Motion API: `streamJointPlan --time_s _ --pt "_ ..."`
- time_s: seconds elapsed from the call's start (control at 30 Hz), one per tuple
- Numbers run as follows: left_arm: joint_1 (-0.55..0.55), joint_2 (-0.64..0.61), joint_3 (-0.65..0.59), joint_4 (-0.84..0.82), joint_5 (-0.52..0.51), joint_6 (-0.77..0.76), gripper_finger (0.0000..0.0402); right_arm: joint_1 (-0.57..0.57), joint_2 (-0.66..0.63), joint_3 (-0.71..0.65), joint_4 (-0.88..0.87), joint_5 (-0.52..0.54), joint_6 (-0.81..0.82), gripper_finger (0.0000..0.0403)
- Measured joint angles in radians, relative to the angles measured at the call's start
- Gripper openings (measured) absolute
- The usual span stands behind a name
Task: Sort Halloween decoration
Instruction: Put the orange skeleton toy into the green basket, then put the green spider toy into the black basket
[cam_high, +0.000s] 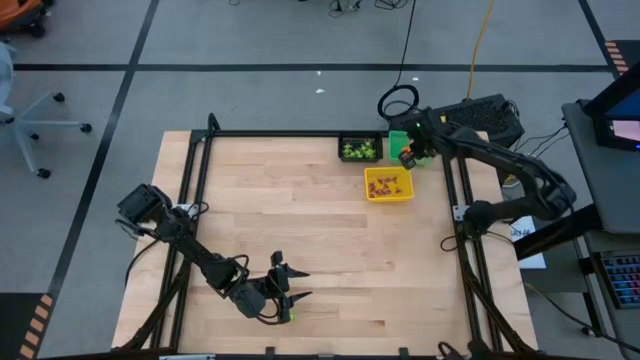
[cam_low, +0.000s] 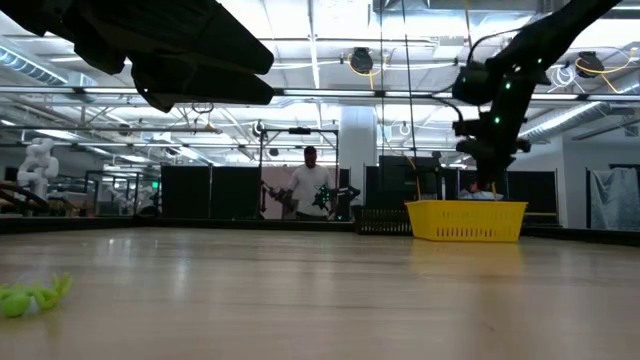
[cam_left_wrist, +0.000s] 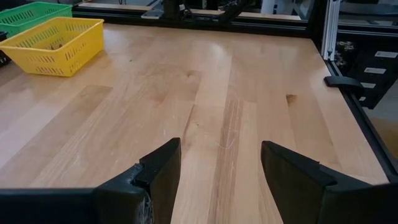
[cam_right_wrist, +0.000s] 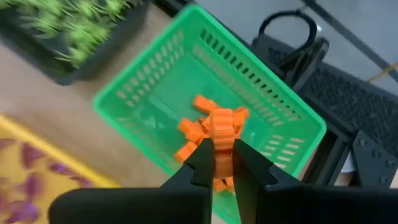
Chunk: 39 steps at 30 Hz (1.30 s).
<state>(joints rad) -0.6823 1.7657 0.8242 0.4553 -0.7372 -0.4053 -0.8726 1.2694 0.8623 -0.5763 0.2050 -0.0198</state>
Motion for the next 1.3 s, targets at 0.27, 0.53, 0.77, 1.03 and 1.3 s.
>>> streamJointPlan --time_s 0.27,0.53,0.77,1.03,1.3 --pt "0.0 0.0 0.0 0.0 0.0 0.0 0.0224 -0.066 0.117 0.0 0.04 -0.001 0.0 0.0031" --pt "0.0 0.0 0.0 0.0 0.0 0.0 0.0224 -0.087 0.163 0.0 0.042 0.0 0.029 0.0072" --pt "0.0 0.0 0.0 0.0 0.0 -0.001 0.0224 -0.08 0.057 0.0 0.004 -0.024 0.022 0.0149" --pt "-0.006 0.0 0.015 -0.024 0.161 0.023 0.0224 0.144 -0.314 -0.066 -0.028 -0.298 0.14 0.0189" --pt "-0.069 0.0 0.137 -0.34 0.241 0.027 0.0224 0.573 -0.623 -0.205 -0.018 -0.108 0.287 0.0186"
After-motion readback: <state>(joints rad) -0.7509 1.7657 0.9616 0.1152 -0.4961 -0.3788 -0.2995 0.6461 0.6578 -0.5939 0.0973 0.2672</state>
